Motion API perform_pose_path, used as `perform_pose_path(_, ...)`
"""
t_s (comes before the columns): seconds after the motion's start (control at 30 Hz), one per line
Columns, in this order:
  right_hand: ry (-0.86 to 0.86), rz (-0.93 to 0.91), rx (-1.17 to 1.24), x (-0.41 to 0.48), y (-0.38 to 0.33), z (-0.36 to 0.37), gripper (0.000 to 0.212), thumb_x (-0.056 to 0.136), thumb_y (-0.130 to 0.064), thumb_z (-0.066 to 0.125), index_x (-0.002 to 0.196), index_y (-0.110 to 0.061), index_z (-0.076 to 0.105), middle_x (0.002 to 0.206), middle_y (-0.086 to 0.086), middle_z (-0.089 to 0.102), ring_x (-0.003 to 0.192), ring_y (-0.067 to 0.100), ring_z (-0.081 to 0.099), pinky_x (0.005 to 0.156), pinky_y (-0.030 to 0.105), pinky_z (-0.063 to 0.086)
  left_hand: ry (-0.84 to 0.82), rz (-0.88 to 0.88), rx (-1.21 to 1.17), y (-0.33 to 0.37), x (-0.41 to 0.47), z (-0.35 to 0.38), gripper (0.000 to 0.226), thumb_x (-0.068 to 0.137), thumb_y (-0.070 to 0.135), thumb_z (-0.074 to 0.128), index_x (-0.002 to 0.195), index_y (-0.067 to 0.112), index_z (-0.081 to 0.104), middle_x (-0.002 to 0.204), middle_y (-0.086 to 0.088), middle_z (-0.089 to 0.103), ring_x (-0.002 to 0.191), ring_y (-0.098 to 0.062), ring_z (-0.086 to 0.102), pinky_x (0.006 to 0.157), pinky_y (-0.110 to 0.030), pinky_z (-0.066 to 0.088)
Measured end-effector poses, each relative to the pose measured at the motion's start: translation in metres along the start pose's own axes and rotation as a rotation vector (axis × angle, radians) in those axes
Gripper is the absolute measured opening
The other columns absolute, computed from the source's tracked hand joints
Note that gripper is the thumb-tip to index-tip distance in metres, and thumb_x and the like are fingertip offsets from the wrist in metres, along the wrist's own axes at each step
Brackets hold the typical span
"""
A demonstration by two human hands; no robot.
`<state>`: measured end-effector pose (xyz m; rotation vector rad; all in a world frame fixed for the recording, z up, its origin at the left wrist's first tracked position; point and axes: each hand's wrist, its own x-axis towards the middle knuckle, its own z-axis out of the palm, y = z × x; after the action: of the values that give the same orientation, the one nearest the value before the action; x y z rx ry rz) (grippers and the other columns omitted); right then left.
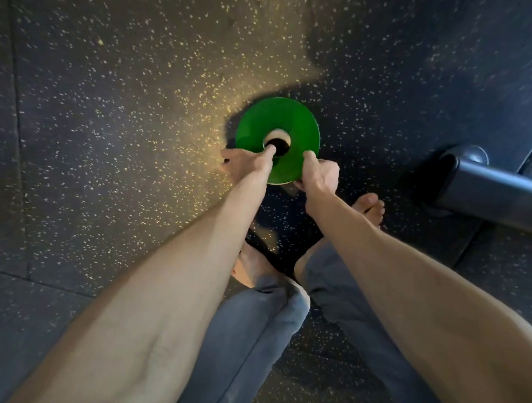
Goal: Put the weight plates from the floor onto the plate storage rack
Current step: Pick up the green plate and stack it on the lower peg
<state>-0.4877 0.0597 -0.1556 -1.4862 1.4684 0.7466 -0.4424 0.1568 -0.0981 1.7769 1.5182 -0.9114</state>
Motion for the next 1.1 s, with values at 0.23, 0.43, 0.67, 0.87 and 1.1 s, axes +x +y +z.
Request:
perform_pose_path(0.23,-0.068,-0.015,0.014,-0.022,-0.008,-0.013,0.042,0.078,-0.043,0.055,0.100,-0.010,0.069,0.096,0.008,0.073,0.086,0.025,0.071,0.085,0.044,0.059,-0.002,0.001,-0.069,-0.009,0.005,-0.004,0.091,0.080,0.033,0.077,0.150,0.007,0.026,0.145,-0.017,0.044,0.125,-0.036,0.053,0.099,-0.039,0.047)
perform_pose_path(0.43,0.224,-0.490,-0.445,-0.055,-0.014,-0.016,0.037,0.087,-0.018,0.052,0.123,-0.010,0.045,0.124,0.011,0.047,0.108,0.026,0.048,0.094,0.039,0.043,0.021,0.027,-0.008,-0.005,-0.001,-0.006,0.085,0.078,0.034,0.079,0.143,0.006,0.032,0.141,-0.020,0.046,0.118,-0.037,0.057,0.093,-0.038,0.049)
perform_pose_path(0.67,-0.134,-1.253,-1.082,-0.078,0.016,-0.022,0.078,0.079,-0.029,0.050,0.150,-0.002,0.030,0.146,0.013,0.044,0.146,0.034,0.028,0.121,0.056,0.012,0.165,0.229,0.042,-0.017,-0.019,-0.018,0.056,0.084,0.038,0.073,0.122,0.001,0.056,0.118,-0.018,0.067,0.105,-0.034,0.066,0.086,-0.038,0.056)
perform_pose_path(0.87,-0.041,-1.385,-1.151,-0.066,-0.002,-0.042,0.069,0.092,-0.032,0.062,0.145,0.004,0.037,0.133,0.018,0.054,0.129,0.034,0.048,0.119,0.054,0.024,0.146,0.292,-0.204,-0.010,-0.027,-0.035,0.054,0.102,0.042,0.037,0.108,-0.002,0.068,0.110,-0.019,0.069,0.098,-0.031,0.066,0.083,-0.035,0.053)
perform_pose_path(1.1,0.017,-1.440,-0.894,-0.064,-0.034,-0.073,0.045,0.100,-0.030,0.045,0.136,-0.003,0.050,0.125,0.011,0.058,0.113,0.030,0.053,0.102,0.040,0.040,0.187,1.058,0.438,-0.051,-0.003,-0.007,0.021,0.092,0.018,0.060,0.110,0.007,0.059,0.104,-0.010,0.065,0.097,-0.026,0.060,0.083,-0.040,0.051)
